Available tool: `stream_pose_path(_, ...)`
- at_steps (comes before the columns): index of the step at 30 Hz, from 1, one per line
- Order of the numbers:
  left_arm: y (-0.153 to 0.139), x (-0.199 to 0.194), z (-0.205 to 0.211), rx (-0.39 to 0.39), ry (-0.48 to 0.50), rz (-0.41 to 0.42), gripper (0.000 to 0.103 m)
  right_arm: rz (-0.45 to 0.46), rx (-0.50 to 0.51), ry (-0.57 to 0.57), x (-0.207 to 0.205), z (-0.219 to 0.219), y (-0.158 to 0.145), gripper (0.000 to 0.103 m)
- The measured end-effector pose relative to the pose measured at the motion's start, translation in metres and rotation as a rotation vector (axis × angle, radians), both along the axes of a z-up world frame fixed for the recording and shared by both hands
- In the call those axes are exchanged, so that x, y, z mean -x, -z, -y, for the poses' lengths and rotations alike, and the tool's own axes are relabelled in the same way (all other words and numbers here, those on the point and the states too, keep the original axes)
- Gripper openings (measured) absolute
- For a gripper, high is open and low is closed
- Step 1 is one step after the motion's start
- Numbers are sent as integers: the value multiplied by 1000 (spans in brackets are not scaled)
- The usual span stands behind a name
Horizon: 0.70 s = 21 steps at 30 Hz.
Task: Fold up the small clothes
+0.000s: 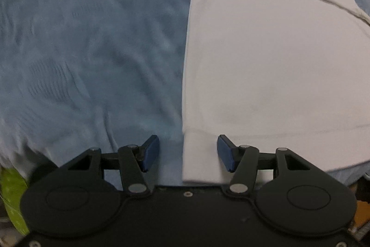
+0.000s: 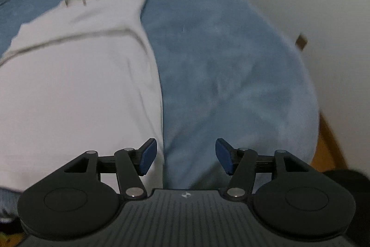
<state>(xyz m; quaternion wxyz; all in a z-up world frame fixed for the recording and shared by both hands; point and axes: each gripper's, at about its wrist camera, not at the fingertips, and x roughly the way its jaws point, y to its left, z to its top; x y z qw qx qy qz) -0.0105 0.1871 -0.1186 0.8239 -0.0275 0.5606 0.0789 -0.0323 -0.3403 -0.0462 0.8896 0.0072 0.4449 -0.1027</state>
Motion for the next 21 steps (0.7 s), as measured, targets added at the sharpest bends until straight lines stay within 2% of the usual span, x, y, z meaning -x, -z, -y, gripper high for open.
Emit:
stream_pose_path(3, 6, -1, 6, 4, -1, -17, 58, -62, -96, -1, -2, 5, 19, 69)
stream_pose_path(7, 7, -6, 10, -8, 4, -34, 59, -80, -114, 14, 0, 2, 27, 69)
stream_pose_path(12, 5, -1, 14, 47, 31, -32, 59, -103, -147, 23, -3, 8, 29, 71)
stream_pose_path(13, 4, 0, 16, 46, 39, -32, 59, -114, -141, 19, -3, 8, 30, 68)
stream_pose_path(14, 3, 3, 20, 38, 49, -32, 58, -120, -140, 7, -1, 8, 30, 61)
stream_pose_path(16, 3, 3, 24, 24, 70, -29, 58, -123, -157, -25, 5, 5, 26, 56)
stream_pose_path(18, 6, 2, 24, 23, 79, -26, 57, -121, -171, -41, 9, 1, 25, 55)
stream_pose_path(21, 9, -1, 23, 32, 78, -25, 53, -118, -192, -47, 9, 1, 25, 47)
